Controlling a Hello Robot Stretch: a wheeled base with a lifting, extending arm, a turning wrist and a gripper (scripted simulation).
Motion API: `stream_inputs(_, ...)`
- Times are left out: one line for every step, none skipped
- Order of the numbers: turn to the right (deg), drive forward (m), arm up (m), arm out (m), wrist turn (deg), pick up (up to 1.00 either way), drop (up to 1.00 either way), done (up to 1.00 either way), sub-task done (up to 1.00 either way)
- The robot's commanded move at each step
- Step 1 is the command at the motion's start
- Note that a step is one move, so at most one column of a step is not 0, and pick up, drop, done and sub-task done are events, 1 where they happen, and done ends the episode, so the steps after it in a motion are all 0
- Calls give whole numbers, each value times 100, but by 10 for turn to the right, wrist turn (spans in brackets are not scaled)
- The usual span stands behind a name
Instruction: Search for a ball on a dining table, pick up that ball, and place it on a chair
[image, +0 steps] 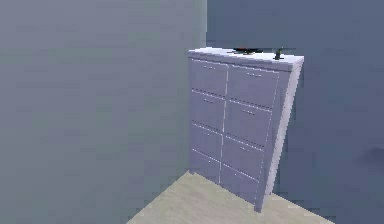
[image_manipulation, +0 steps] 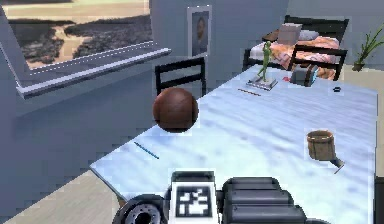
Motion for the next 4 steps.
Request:
stream_inputs(0,0,0,50,0,0,0,0,0)
stream_inputs(0,0,0,0,450,0,0,0,0)
stream_inputs(0,0,0,0,450,0,0,0,0)
stream_inputs(0,0,0,0,450,0,0,0,0)
